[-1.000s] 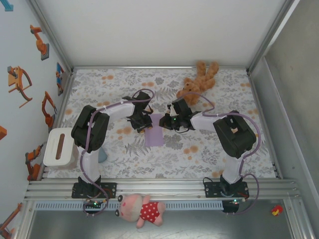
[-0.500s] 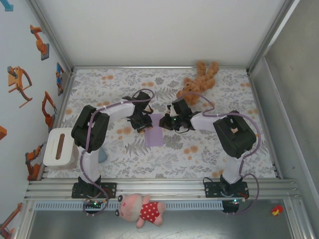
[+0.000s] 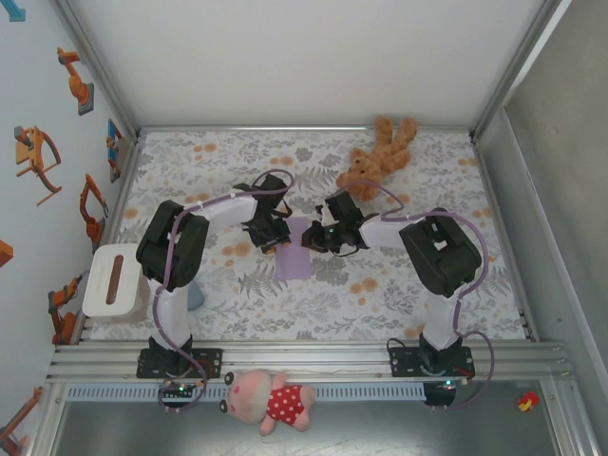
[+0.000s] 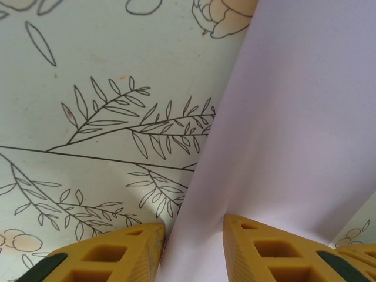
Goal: Fold a paper plane with a square sheet of paper (pick it up from the middle)
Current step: Hold the square sheet of paper at the center of the table.
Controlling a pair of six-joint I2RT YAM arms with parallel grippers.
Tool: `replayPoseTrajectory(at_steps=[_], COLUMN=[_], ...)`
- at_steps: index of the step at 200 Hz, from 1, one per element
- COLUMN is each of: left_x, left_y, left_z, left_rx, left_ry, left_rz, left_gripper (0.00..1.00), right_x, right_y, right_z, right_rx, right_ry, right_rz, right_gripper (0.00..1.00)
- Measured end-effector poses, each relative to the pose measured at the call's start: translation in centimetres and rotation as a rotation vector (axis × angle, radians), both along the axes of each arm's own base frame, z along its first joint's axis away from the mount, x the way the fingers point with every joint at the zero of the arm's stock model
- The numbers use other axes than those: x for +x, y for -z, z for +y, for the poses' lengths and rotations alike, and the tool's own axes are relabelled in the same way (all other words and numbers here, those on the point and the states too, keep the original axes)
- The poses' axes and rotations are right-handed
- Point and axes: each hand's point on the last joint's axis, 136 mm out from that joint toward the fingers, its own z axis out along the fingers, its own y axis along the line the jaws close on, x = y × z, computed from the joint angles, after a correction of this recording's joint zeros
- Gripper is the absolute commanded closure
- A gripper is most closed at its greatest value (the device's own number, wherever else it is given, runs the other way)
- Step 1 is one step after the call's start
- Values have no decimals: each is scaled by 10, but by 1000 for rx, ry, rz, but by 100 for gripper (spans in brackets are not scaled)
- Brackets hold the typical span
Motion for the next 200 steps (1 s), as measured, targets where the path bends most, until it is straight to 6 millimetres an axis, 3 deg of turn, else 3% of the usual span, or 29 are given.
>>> replayPoseTrajectory(at_steps=[34,56,83,119,200], left_x=[0,0,0,0,0], left_y=[0,0,0,0,0], left_z=[0,0,0,0,-1], left_rx=[1,1,0,0,-8], left_ry=[3,7,14,19,28], left_rz=[0,-1,-2,-2,3], left_gripper=[66,66,66,68,65], right_x=[4,10,21,34,35], right_y=[-1,-14,-27,-28,-31], right_z=[-4,-12,-31,-55,-52], right_rx=[-24,-35,-32,-59,-36], right_ry=[23,60,134,215,200], right_rz=[-19,-65,-99,-116,-122], right_gripper=[91,91,91,91,91])
